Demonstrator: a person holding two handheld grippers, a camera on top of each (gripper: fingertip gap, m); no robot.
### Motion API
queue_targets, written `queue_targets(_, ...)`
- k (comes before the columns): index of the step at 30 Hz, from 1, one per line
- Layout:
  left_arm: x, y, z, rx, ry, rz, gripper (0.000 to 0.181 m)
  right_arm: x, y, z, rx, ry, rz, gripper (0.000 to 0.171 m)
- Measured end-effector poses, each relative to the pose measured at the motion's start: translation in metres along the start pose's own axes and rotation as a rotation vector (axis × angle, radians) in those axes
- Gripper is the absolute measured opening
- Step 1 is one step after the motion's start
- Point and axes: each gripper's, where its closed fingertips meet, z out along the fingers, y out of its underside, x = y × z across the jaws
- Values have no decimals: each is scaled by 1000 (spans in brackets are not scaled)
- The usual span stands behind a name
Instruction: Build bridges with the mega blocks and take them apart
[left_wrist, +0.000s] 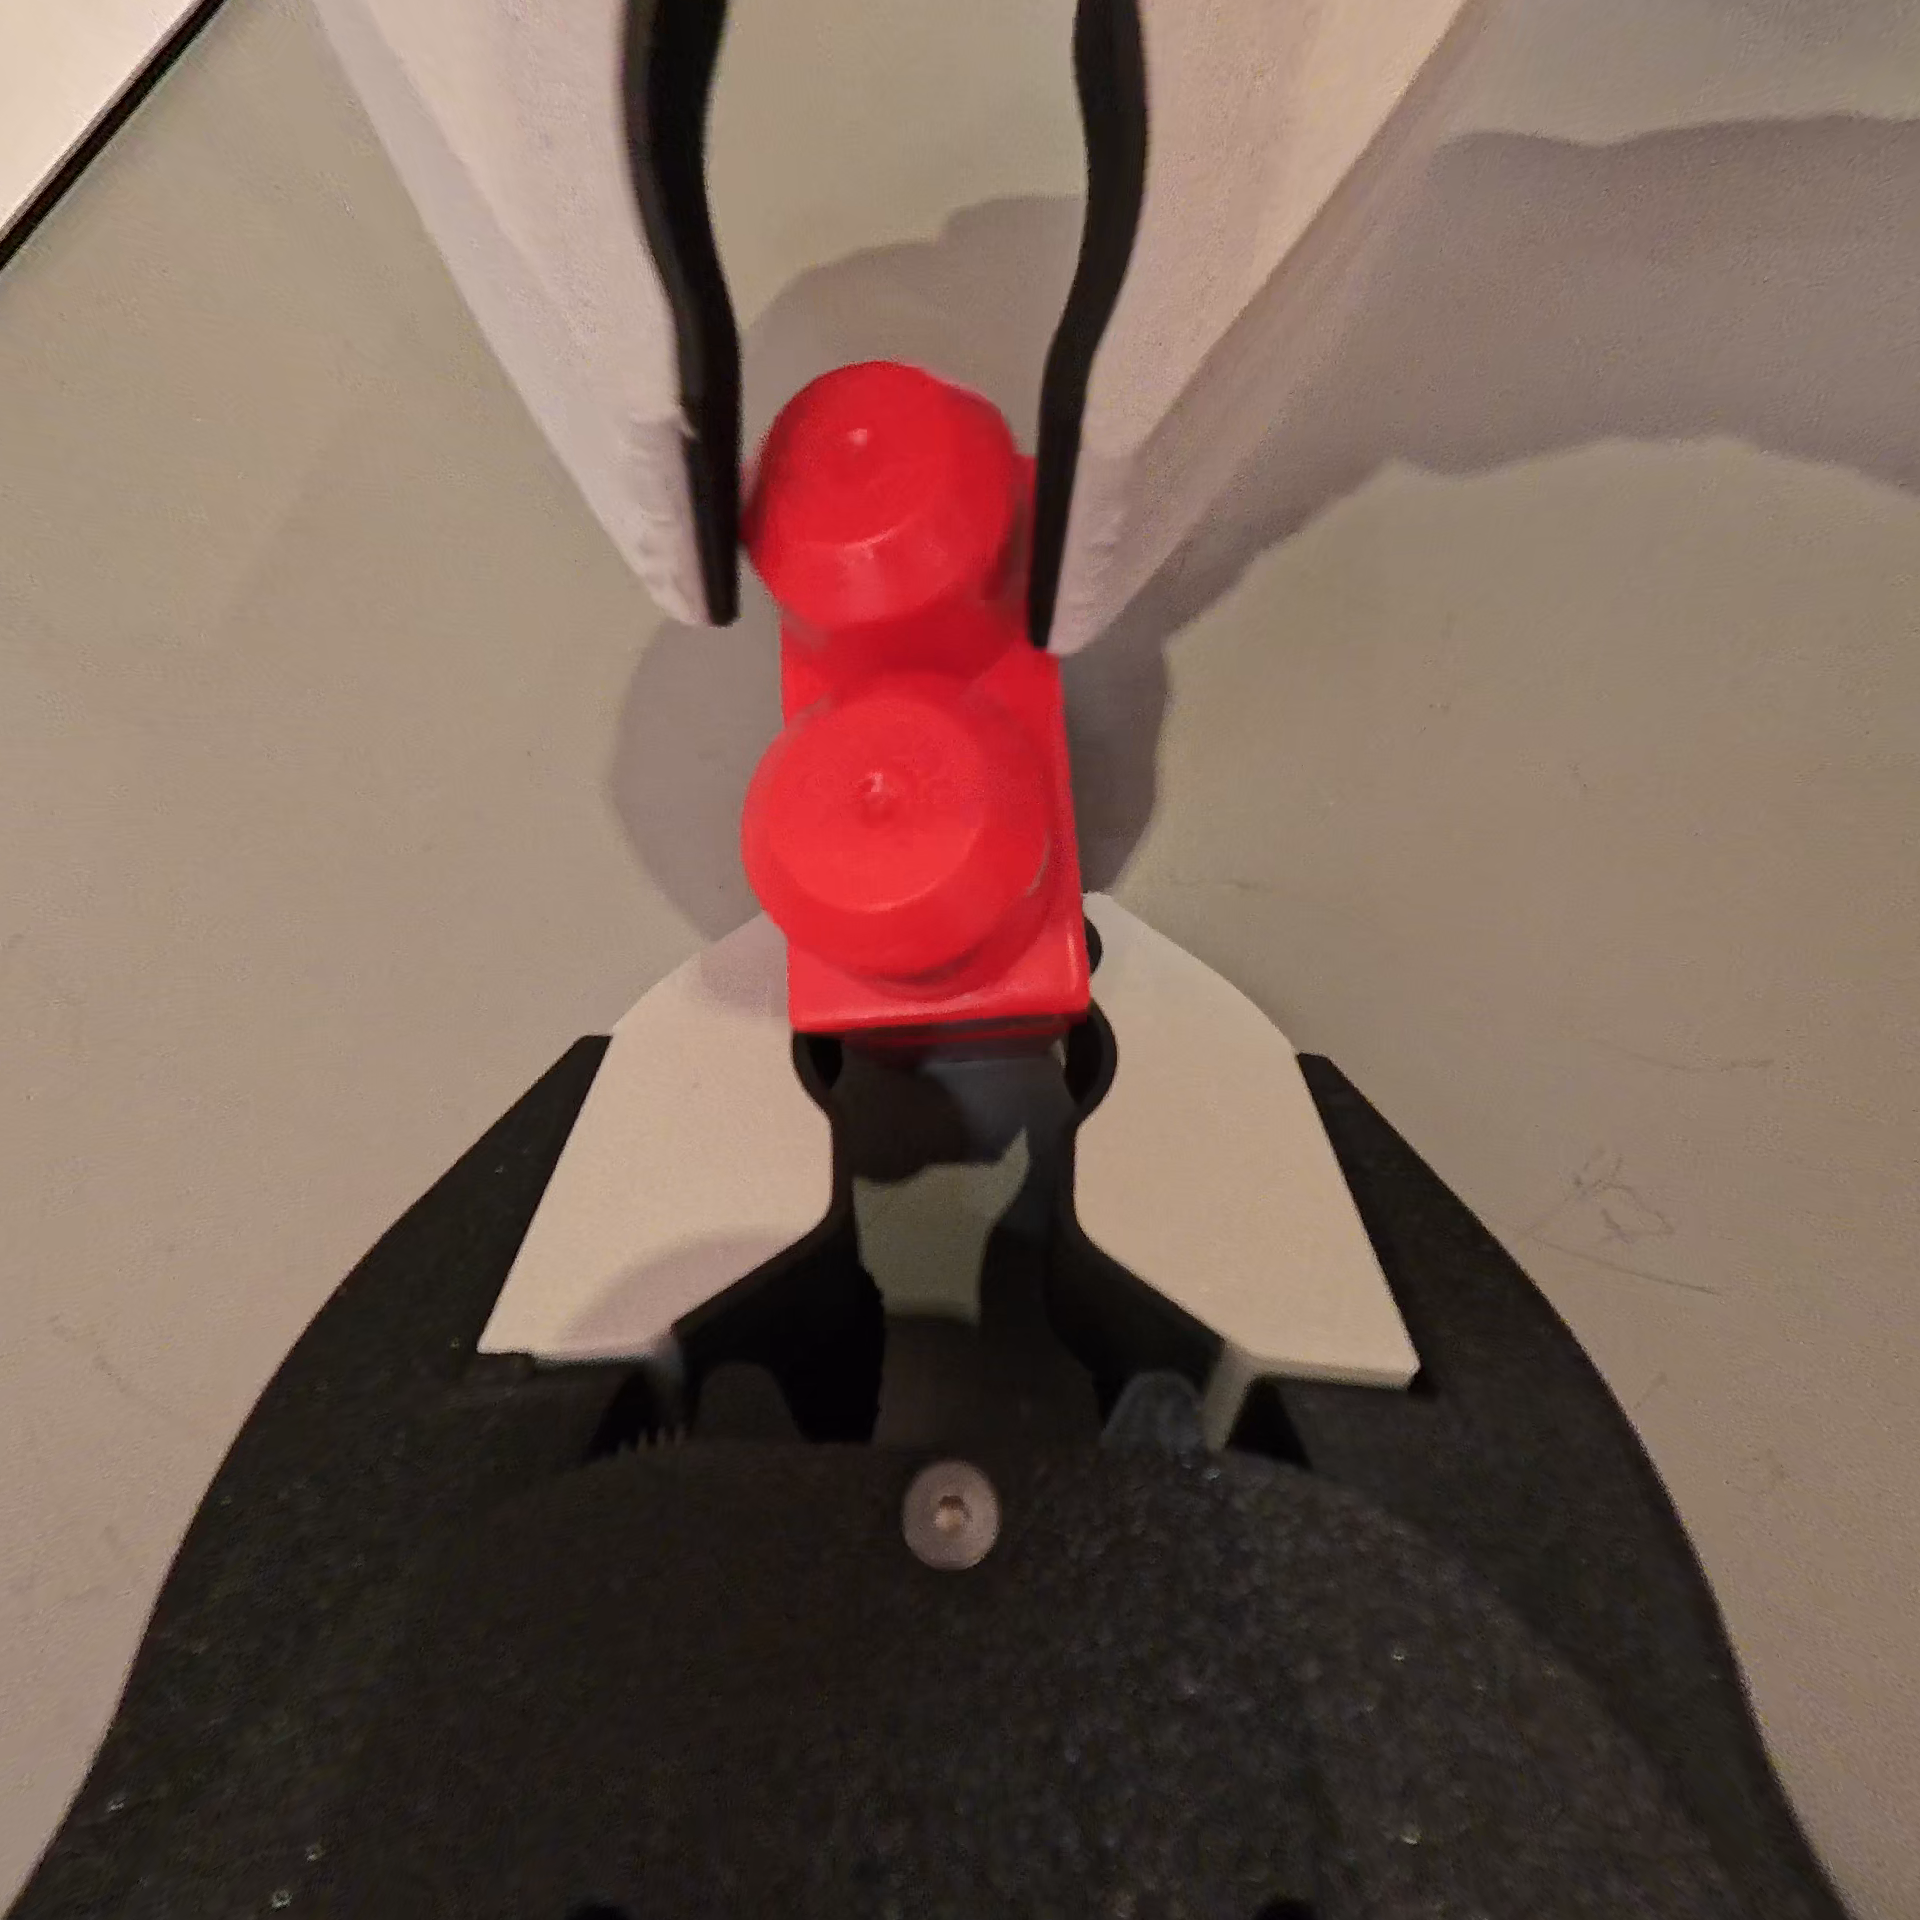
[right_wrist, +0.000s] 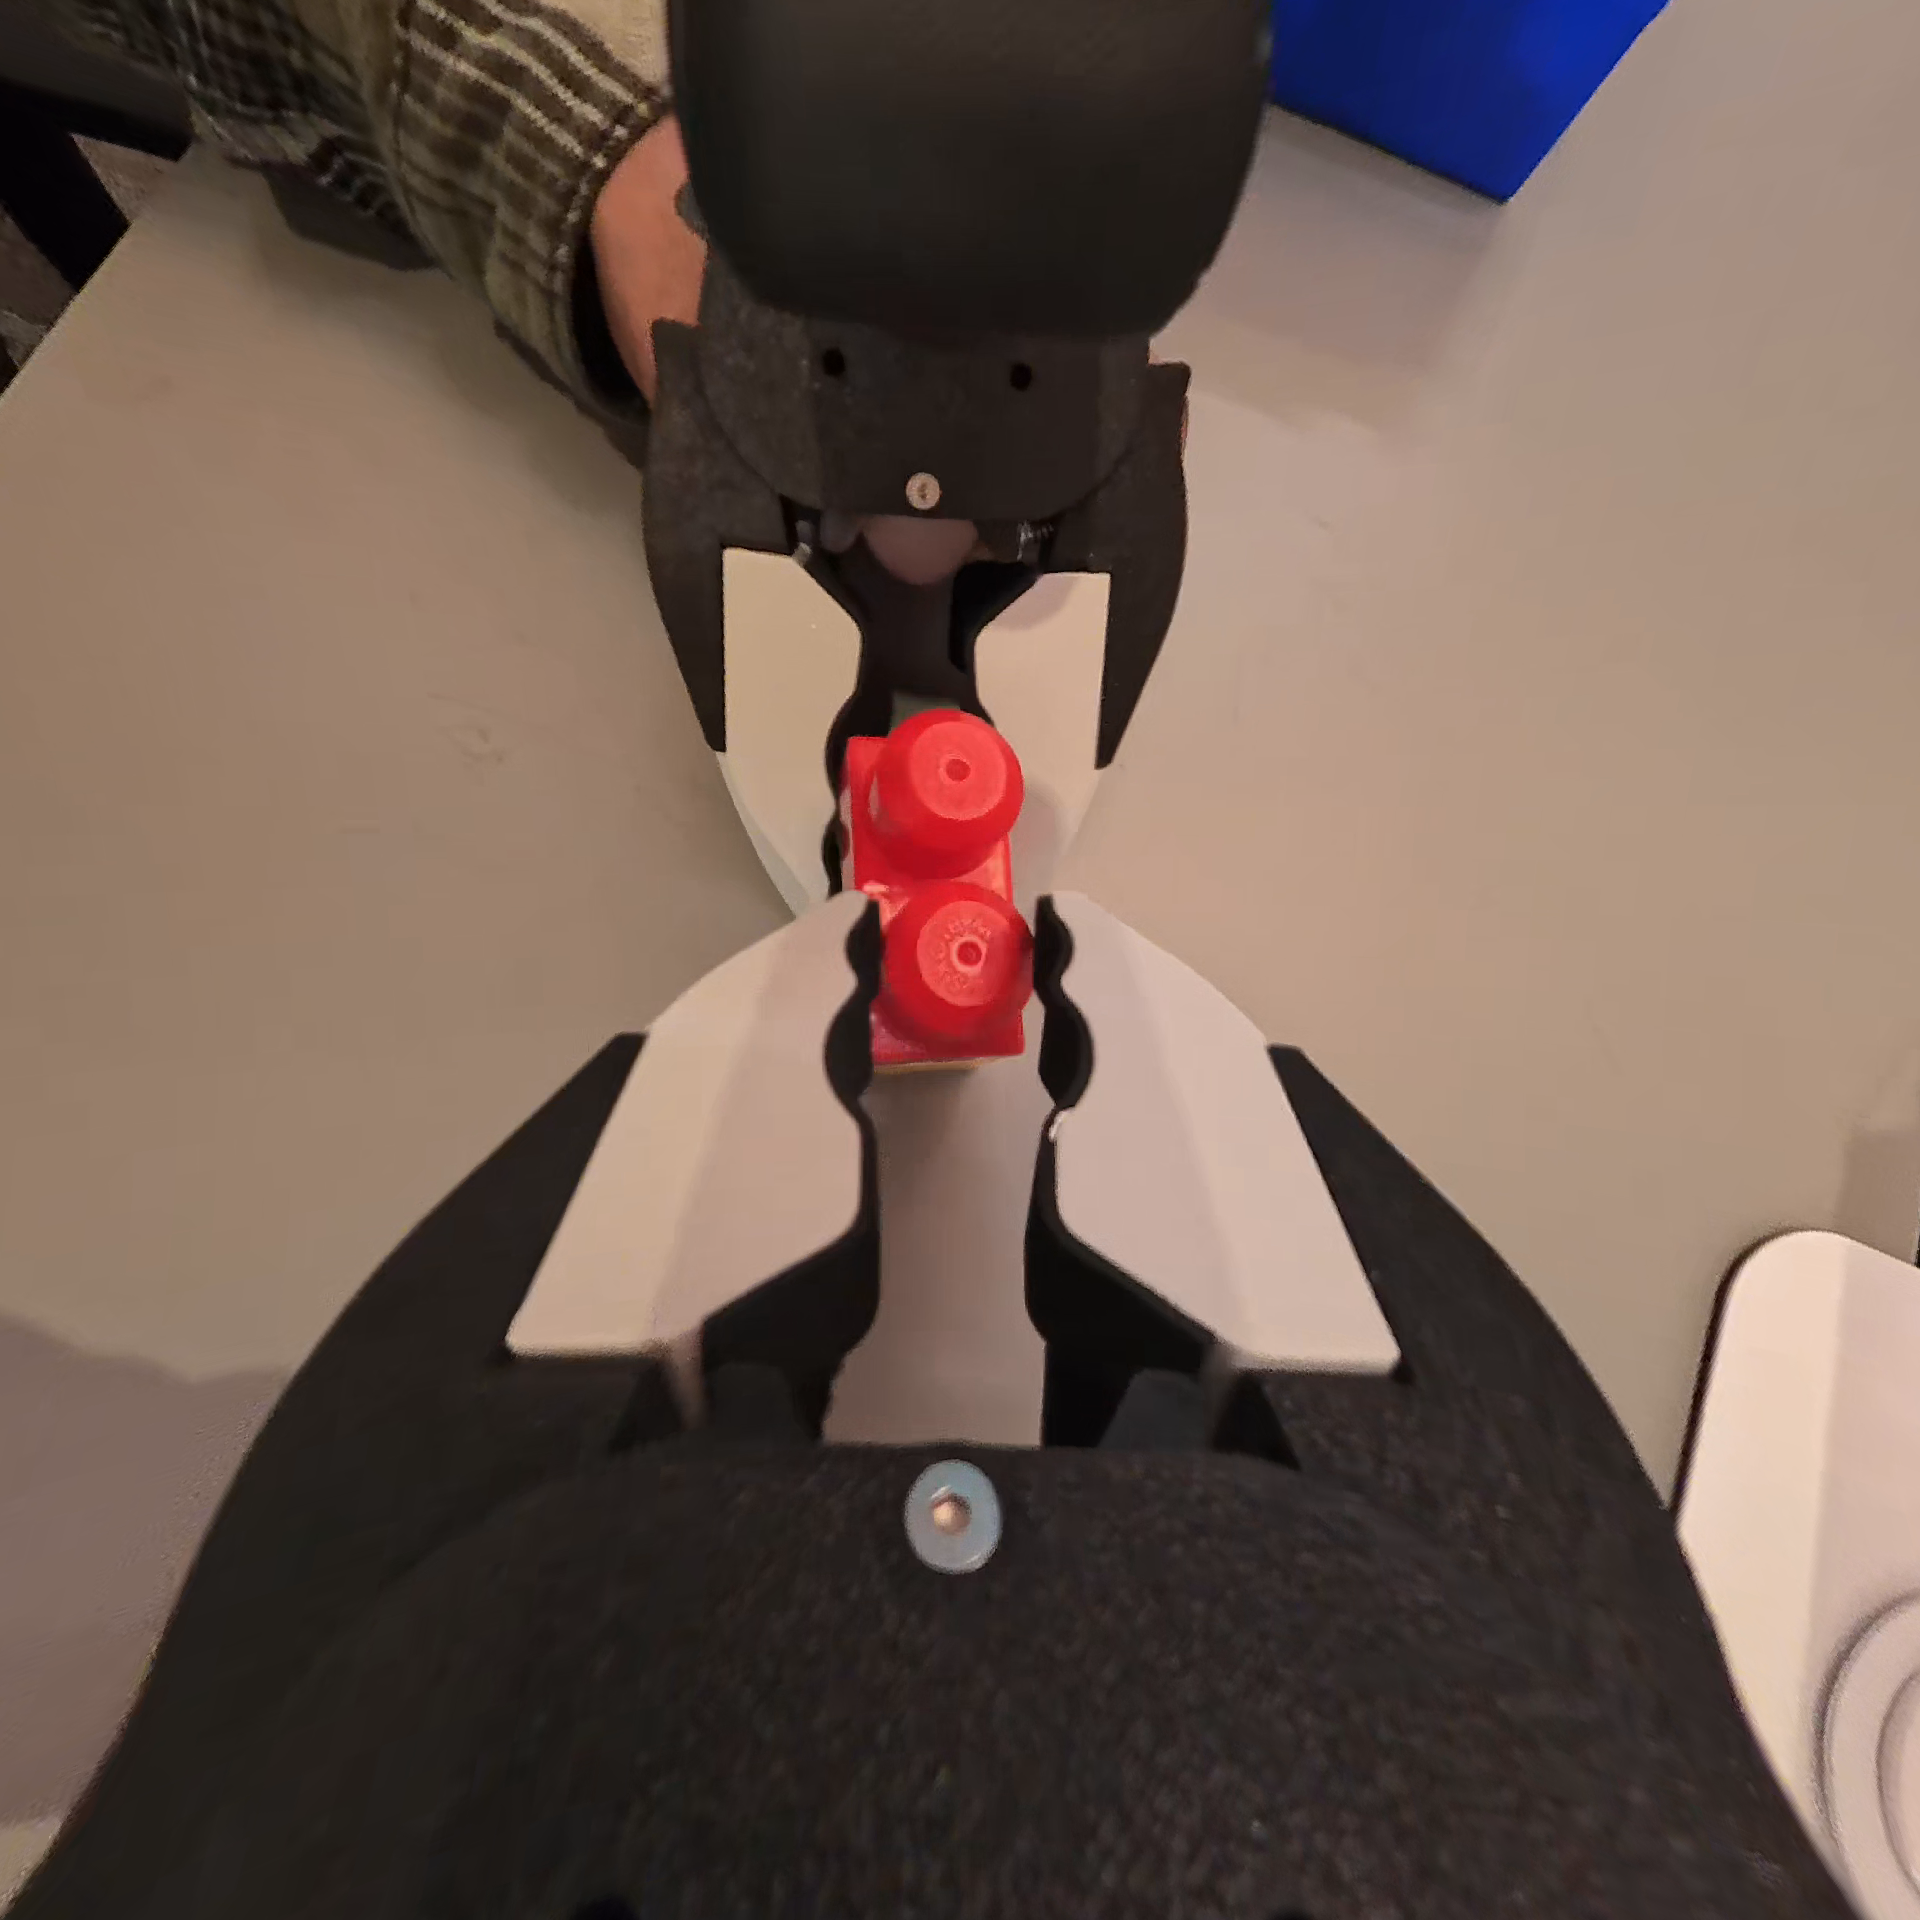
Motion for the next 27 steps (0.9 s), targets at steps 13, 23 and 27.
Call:
queue_targets(13,0,0,0,-1,0,2,40,-2,1,0,-24,60,-86,26)
queue_targets(23,0,0,1,-3,5,2,41,-2,6,1,-107,43,-40,26)
queue_targets(27,0,0,1,-3,5,4,41,-3,7,2,-183,32,-26,26)
